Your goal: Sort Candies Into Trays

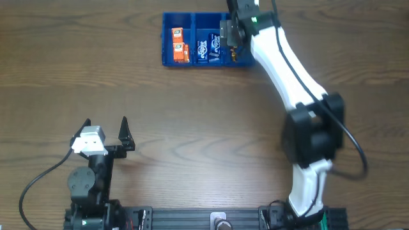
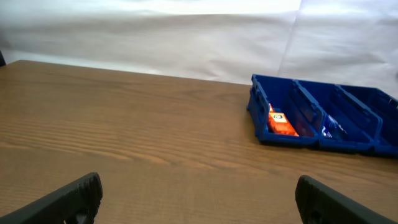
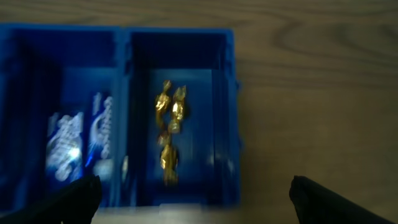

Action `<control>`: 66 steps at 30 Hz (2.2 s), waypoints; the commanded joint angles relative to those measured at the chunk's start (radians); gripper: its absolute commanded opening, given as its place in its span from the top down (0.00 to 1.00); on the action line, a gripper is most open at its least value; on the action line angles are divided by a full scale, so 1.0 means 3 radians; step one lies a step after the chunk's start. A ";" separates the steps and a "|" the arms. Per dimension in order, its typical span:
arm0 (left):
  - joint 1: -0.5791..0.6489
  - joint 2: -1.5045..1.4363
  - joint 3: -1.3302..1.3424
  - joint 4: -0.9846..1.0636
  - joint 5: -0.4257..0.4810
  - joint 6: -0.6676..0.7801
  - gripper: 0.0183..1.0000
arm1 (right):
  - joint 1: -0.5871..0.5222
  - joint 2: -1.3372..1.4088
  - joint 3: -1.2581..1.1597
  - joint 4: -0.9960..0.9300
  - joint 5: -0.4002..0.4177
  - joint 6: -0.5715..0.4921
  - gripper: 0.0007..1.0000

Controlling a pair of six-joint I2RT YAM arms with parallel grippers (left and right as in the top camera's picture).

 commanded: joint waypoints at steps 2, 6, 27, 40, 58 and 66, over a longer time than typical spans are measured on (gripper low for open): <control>0.0009 -0.0020 -0.0051 -0.0139 0.0020 0.0034 0.00 | -0.0072 -0.1649 -0.1405 0.0589 -0.0015 -0.0205 0.00; 0.0009 -0.0020 -0.0051 -0.0139 0.0020 0.0034 0.00 | -0.0284 -0.2809 -0.2500 0.0816 -0.0285 -0.0328 0.00; 0.0009 -0.0020 -0.0051 -0.0139 0.0020 0.0034 0.00 | -0.0903 -0.6175 -0.5589 0.1845 -0.0725 -0.0393 0.00; 0.0009 -0.0020 -0.0051 -0.0139 0.0020 0.0034 0.00 | -0.0896 -0.6634 -0.5909 0.2206 -0.0884 -0.0926 0.02; 0.0009 -0.0020 -0.0051 -0.0139 0.0020 0.0034 0.00 | -0.0902 -0.6631 -0.5904 0.2181 -0.0884 -0.0923 0.00; 0.0009 -0.0020 -0.0051 -0.0139 0.0020 0.0034 0.00 | -0.0902 -0.6631 -0.5904 0.2181 -0.0884 -0.0923 0.00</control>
